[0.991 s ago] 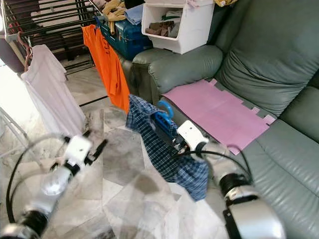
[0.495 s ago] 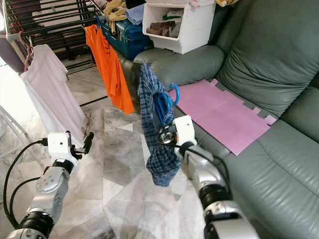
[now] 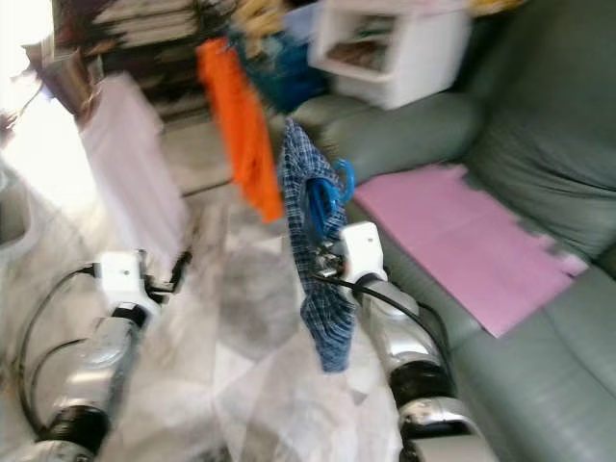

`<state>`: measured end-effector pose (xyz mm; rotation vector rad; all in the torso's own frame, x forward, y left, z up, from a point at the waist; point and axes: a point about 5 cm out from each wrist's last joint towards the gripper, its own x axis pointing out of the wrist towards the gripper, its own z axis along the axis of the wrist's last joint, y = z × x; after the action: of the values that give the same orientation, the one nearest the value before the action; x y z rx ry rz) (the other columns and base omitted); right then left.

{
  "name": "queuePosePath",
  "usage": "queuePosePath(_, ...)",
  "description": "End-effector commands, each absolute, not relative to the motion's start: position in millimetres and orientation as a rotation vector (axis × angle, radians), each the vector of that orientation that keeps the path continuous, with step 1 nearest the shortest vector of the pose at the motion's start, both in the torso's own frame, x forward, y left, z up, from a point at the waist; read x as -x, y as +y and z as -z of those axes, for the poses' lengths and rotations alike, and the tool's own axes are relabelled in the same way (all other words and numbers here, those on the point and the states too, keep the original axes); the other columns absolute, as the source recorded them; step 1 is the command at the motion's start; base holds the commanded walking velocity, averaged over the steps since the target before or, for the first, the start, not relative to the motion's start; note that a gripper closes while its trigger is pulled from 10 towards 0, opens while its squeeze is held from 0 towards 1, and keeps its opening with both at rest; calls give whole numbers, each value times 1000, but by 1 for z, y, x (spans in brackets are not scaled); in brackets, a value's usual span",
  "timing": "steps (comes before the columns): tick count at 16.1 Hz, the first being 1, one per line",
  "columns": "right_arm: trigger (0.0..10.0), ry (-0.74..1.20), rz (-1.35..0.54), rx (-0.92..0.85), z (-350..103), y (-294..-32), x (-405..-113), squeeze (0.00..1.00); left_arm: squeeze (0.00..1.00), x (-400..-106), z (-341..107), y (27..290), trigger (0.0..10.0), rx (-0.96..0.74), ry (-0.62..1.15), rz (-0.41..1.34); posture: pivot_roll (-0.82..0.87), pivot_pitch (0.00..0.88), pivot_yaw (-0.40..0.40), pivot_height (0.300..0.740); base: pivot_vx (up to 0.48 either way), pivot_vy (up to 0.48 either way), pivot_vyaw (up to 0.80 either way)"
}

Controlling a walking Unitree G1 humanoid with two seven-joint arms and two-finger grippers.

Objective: Hang hanger

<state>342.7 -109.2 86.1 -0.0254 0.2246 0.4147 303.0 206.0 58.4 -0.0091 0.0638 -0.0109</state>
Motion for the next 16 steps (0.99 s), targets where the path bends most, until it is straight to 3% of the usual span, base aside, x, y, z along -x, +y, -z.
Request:
queuePosePath(1,10000,194,-410,33,-95,-113,-346,0,0,-309,-64,200,10000,22,49,23,-107,0,55,740,450,0,575)
queuePosePath(4,10000,194,-414,39,-97,-112,-345,0,0,-315,-71,201,10000,30,41,17,-122,0,58,740,434,0,0)
queuePosePath(12,10000,215,-443,66,-90,-104,-334,0,0,-319,-71,203,10000,33,65,22,-131,0,82,740,363,310,0)
queuePosePath(16,10000,219,-438,78,-90,-103,-335,0,0,-316,-66,206,10000,19,97,7,-120,0,80,740,64,437,0)
